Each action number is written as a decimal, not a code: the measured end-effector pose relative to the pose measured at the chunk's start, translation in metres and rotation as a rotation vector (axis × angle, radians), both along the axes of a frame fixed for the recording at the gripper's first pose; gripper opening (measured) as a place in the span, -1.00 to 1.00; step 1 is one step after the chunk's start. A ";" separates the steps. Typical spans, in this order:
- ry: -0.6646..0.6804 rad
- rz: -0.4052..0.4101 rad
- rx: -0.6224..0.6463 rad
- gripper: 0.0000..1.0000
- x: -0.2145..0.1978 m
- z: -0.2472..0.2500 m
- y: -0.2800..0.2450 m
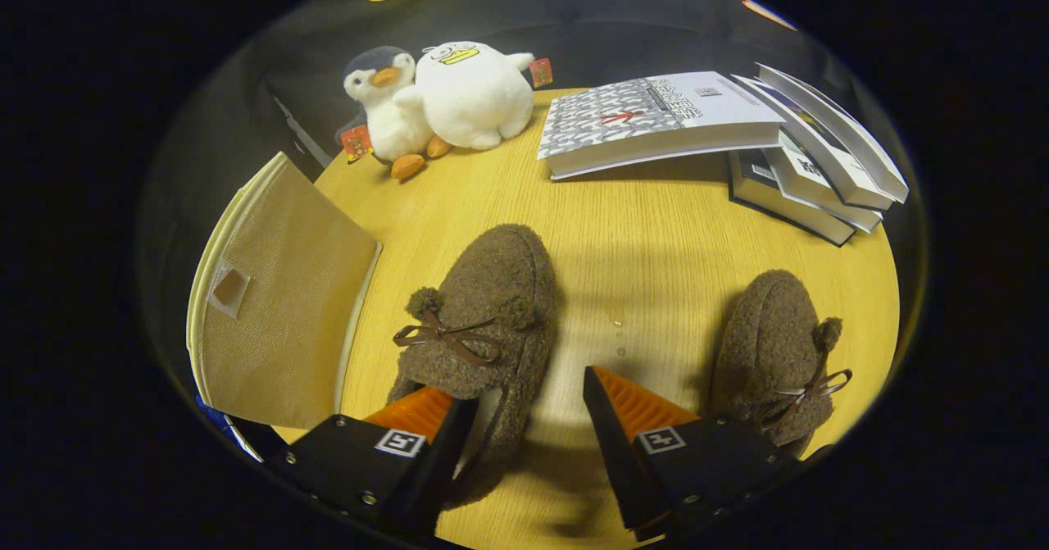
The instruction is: Open the storage box then place both shoes into the box .Put the left shoe in first, then the right shoe, with the right side of both shoes facing outward in a uniform manner.
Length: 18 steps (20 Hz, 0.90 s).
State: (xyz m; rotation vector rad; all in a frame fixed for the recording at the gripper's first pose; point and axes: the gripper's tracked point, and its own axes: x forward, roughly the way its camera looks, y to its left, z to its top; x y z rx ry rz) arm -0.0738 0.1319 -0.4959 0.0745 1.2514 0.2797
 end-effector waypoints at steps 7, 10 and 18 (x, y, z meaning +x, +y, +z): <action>0.070 -0.073 0.037 -0.99 -0.005 0.008 0.007; 0.077 -0.088 0.080 -1.00 -0.007 0.033 0.010; -0.020 -0.057 0.241 -1.00 0.032 0.157 0.051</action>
